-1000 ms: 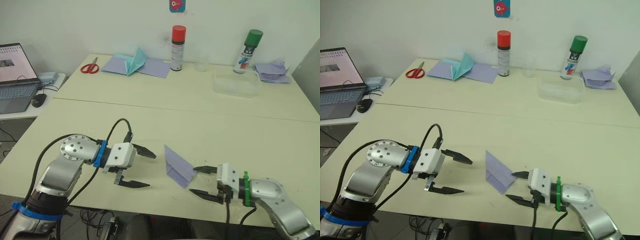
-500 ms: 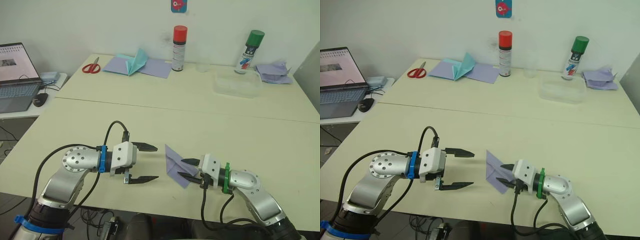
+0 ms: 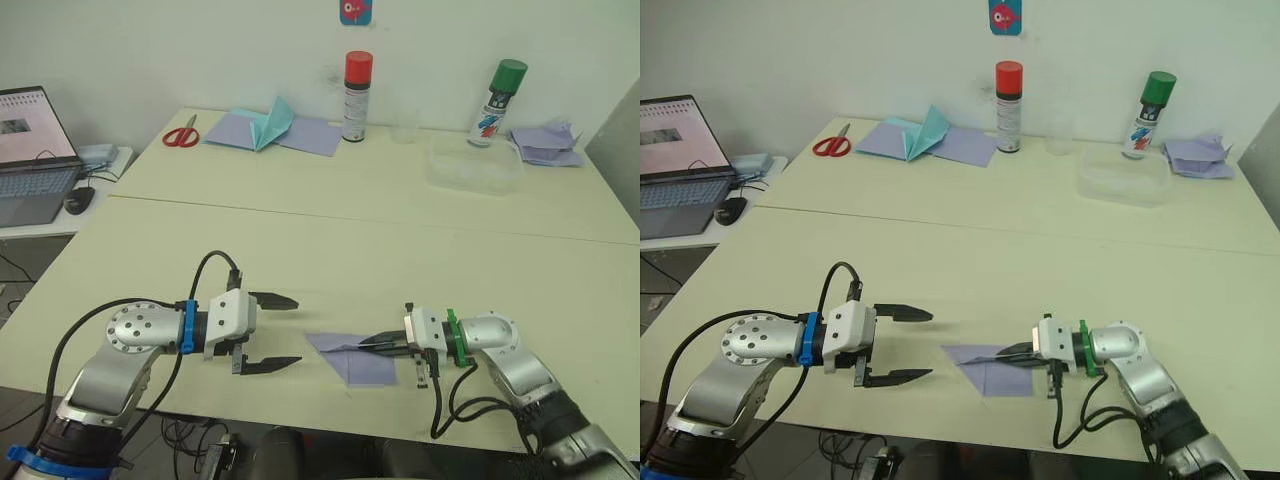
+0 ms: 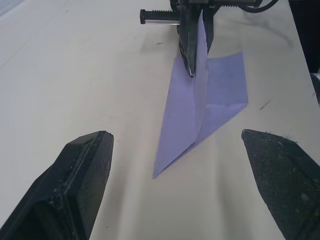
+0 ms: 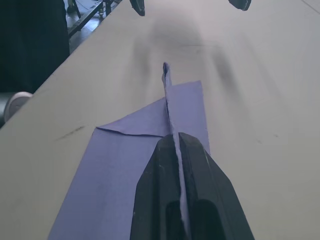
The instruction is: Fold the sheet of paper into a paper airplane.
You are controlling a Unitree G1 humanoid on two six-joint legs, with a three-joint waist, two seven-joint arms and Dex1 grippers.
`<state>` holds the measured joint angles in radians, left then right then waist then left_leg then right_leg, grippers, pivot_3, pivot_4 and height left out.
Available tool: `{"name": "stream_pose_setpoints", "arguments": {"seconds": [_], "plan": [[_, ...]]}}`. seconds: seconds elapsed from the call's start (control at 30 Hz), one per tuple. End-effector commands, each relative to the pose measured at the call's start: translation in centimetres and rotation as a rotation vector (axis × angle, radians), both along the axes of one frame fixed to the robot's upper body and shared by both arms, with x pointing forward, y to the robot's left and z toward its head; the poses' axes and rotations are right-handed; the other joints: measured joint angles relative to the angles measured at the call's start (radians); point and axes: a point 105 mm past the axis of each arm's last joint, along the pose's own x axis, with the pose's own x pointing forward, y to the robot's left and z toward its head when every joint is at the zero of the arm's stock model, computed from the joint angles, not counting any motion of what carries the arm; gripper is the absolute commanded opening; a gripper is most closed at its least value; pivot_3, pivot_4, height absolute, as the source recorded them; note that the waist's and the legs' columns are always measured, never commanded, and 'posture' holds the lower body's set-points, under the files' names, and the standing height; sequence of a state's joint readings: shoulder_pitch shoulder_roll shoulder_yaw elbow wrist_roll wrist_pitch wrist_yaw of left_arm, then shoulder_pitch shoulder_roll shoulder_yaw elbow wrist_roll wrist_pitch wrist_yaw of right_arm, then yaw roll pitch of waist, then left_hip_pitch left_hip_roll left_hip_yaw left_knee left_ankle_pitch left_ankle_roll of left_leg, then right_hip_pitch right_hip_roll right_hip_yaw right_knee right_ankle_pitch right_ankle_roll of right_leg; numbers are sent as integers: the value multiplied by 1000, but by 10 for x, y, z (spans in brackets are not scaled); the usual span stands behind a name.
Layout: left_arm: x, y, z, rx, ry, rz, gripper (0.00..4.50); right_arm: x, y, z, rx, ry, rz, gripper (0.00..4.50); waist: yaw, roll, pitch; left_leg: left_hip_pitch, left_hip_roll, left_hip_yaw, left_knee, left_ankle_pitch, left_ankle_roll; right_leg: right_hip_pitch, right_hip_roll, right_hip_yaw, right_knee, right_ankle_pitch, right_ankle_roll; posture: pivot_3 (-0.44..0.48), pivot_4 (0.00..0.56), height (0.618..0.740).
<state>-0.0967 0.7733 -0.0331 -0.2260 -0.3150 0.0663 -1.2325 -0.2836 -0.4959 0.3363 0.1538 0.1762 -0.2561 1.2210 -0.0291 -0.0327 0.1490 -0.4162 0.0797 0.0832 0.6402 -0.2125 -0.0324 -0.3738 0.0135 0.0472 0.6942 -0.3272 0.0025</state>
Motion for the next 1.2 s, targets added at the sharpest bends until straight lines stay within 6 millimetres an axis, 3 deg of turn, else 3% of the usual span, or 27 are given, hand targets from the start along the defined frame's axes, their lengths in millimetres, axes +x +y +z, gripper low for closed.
{"name": "stream_pose_setpoints", "arguments": {"seconds": [0.03,0.4,0.5,0.57,0.7,0.87,1.07,1.2], "plan": [[4,-8,9,-41,-36,-13,4500,7,4,9,37,-54,-5,26,0,0,0,0,0,0,0,0,0,0,0,0,0,0,0,0,150,740],[24,-22,21,-79,-28,-35,4500,13,-11,2,18,-41,-79,26,0,0,0,0,0,0,1,0,0,0,0,0,2,0,0,0,150,740],[29,-26,27,-105,5,-22,4500,12,-12,3,17,-22,-78,648,0,0,0,0,0,0,1,0,0,0,0,0,2,0,0,0,150,740],[35,-27,32,-126,29,-6,4500,12,-13,4,16,-30,-72,1354,0,0,0,0,0,0,1,0,0,0,0,0,3,0,0,0,150,740],[46,-33,31,-125,46,12,3603,8,-20,13,9,-41,-72,2802,0,0,0,0,0,0,1,0,0,0,1,0,3,0,0,0,150,740],[48,-49,13,-111,90,-12,1939,-6,-28,28,6,-44,-64,2830,3,1,1,-1,-2,0,2,0,0,0,1,0,2,0,0,0,150,740],[45,-60,-24,3,100,-53,23,-20,-39,47,13,-48,-117,2830,3,1,1,-1,-1,0,2,0,0,0,1,1,3,0,0,0,150,740],[42,-58,-46,79,149,-55,23,-32,-48,44,-24,5,-153,2830,2,0,1,-1,-1,0,2,0,0,0,1,0,3,0,0,0,150,740]]}}
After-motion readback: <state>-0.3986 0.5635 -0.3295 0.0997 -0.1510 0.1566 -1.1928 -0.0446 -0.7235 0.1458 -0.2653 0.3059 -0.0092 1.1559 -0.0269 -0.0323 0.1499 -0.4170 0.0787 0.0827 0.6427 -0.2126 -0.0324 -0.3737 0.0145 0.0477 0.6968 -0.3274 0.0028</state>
